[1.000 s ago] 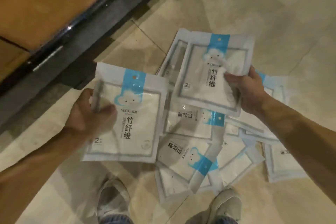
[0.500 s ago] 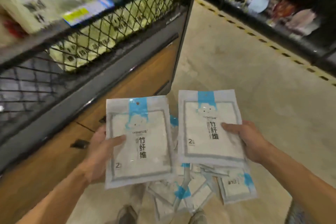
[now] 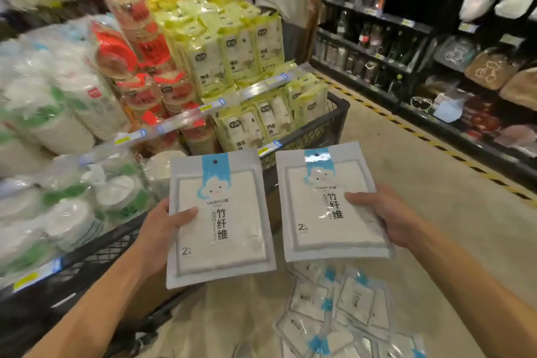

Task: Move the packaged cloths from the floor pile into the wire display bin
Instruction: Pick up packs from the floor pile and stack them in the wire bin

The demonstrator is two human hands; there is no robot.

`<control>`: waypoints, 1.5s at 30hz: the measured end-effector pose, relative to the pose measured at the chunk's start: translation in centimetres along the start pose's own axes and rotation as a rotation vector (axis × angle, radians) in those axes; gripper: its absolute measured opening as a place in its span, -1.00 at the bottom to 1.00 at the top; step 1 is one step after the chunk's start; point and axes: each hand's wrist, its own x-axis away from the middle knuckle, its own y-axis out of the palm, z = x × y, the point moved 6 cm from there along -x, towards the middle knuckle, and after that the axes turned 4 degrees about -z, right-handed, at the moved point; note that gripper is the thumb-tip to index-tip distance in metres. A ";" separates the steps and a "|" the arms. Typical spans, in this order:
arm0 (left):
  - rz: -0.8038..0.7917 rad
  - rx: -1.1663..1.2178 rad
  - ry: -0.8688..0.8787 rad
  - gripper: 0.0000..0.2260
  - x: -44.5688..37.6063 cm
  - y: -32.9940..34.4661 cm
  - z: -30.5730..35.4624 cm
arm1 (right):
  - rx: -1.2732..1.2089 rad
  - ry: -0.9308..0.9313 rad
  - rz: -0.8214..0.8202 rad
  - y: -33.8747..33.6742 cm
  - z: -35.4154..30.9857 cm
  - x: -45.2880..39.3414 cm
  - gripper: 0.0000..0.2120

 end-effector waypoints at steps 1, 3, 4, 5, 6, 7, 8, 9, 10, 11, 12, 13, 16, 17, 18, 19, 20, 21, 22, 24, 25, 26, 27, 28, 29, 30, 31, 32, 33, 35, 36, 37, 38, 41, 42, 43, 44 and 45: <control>0.031 0.011 0.017 -0.60 1.7 -0.8 0.5 | 0.022 -0.016 -0.040 1.0 -0.8 0.3 -0.66; 0.104 0.034 0.052 -0.63 5.4 -2.1 0.8 | 0.070 -0.040 -0.131 3.2 -2.0 0.9 -0.67; 0.153 0.049 0.066 -0.64 7.4 -2.6 0.6 | 0.092 -0.054 -0.187 4.3 -2.4 1.2 -0.66; 0.202 0.076 0.074 -0.65 9.4 -3.2 0.2 | 0.111 -0.066 -0.238 5.4 -2.7 1.5 -0.65; 0.249 0.111 0.084 -0.65 11.4 -3.7 -0.3 | 0.131 -0.074 -0.284 6.5 -2.9 1.8 -0.65; 0.290 0.139 0.095 -0.65 13.4 -4.0 -0.9 | 0.153 -0.076 -0.327 7.5 -2.9 2.1 -0.65; 0.337 0.163 0.106 -0.64 15.3 -4.6 -1.6 | 0.172 -0.072 -0.364 8.6 -2.7 2.6 -0.65; 0.380 0.182 0.117 -0.64 17.1 -5.2 -2.1 | 0.189 -0.067 -0.397 9.6 -2.5 3.0 -0.64; 0.417 0.203 0.124 -0.64 18.9 -5.7 -2.8 | 0.203 -0.058 -0.431 10.7 -2.3 3.6 -0.64; 0.453 0.223 0.124 -0.65 20.7 -6.2 -3.7 | 0.213 -0.044 -0.462 11.6 -1.9 4.1 -0.63; 0.493 0.238 0.120 -0.66 22.4 -6.8 -4.5 | 0.220 -0.029 -0.493 12.7 -1.5 4.7 -0.62; 0.546 0.249 0.112 -0.67 24.1 -7.4 -5.4 | 0.229 -0.014 -0.521 13.7 -1.1 5.2 -0.61; 0.673 0.244 0.116 -0.74 29.0 -9.2 -7.2 | 0.254 0.007 -0.598 17.0 -0.1 7.1 -0.61; 0.710 0.239 0.120 -0.75 30.6 -9.9 -7.7 | 0.266 0.007 -0.629 18.2 0.3 8.0 -0.60; 0.740 0.237 0.123 -0.75 32.2 -10.8 -8.3 | 0.282 0.005 -0.659 19.6 0.7 9.0 -0.60; 0.754 0.240 0.126 -0.74 33.7 -11.6 -9.0 | 0.293 0.006 -0.683 21.0 1.2 10.0 -0.60; 0.765 0.247 0.133 -0.73 35.2 -12.4 -9.6 | 0.297 0.006 -0.705 22.4 1.7 10.9 -0.60; 0.775 0.257 0.140 -0.73 36.8 -13.2 -10.3 | 0.301 0.008 -0.728 23.8 2.3 11.8 -0.61; 0.781 0.263 0.151 -0.73 38.4 -14.1 -11.0 | 0.305 0.011 -0.751 25.2 3.0 12.8 -0.61; 0.791 0.294 0.170 -0.71 41.7 -15.9 -12.5 | 0.317 0.017 -0.795 28.5 4.6 14.9 -0.60; 0.796 0.312 0.176 -0.70 43.4 -16.9 -13.3 | 0.323 0.018 -0.817 30.2 5.5 16.0 -0.61; 0.804 0.330 0.180 -0.71 45.3 -18.1 -14.1 | 0.323 0.018 -0.841 32.1 6.5 17.2 -0.61; 0.816 0.344 0.177 -0.73 47.3 -19.3 -14.9 | 0.322 0.017 -0.865 34.0 7.5 18.3 -0.61; 0.833 0.363 0.172 -0.74 49.2 -20.6 -15.8 | 0.323 0.020 -0.882 35.8 8.6 19.5 -0.61; 0.847 0.388 0.166 -0.75 51.1 -22.0 -16.8 | 0.327 0.029 -0.898 37.6 9.7 20.7 -0.60; 0.856 0.418 0.163 -0.74 53.0 -23.3 -17.6 | 0.330 0.041 -0.915 39.3 10.7 21.8 -0.60; 0.863 0.445 0.163 -0.71 54.8 -24.5 -18.3 | 0.330 0.053 -0.934 41.1 11.7 22.9 -0.59; 0.870 0.466 0.167 -0.68 56.4 -25.8 -18.9 | 0.330 0.064 -0.950 42.8 12.6 23.8 -0.60; 0.878 0.480 0.170 -0.67 57.8 -26.9 -19.4 | 0.330 0.078 -0.965 44.4 13.4 24.7 -0.61; 0.924 0.499 0.174 -0.73 60.2 -29.1 -20.2 | 0.338 0.107 -0.982 47.3 15.1 26.2 -0.62; 0.960 0.516 0.177 -0.76 61.2 -30.2 -20.6 | 0.344 0.115 -0.984 48.8 15.9 26.7 -0.62; 0.988 0.538 0.175 -0.77 61.9 -31.2 -21.0 | 0.347 0.120 -0.986 50.2 16.7 26.9 -0.62; 1.005 0.551 0.172 -0.76 62.5 -32.4 -21.4 | 0.348 0.126 -0.988 51.5 17.4 27.1 -0.62; 1.031 0.539 0.158 -0.73 63.2 -35.7 -22.4 | 0.355 0.154 -0.992 55.2 19.5 26.8 -0.63; 1.044 0.535 0.148 -0.73 63.4 -36.7 -22.7 | 0.363 0.162 -0.996 56.5 20.1 26.5 -0.62; 1.062 0.533 0.137 -0.74 63.4 -37.8 -22.9 | 0.374 0.168 -1.002 57.8 20.7 26.0 -0.62; 1.081 0.528 0.124 -0.74 63.4 -38.8 -23.1 | 0.384 0.174 -1.012 59.2 21.3 25.5 -0.62; 1.099 0.521 0.114 -0.73 63.2 -39.8 -23.1 | 0.388 0.179 -1.022 60.7 21.9 25.0 -0.62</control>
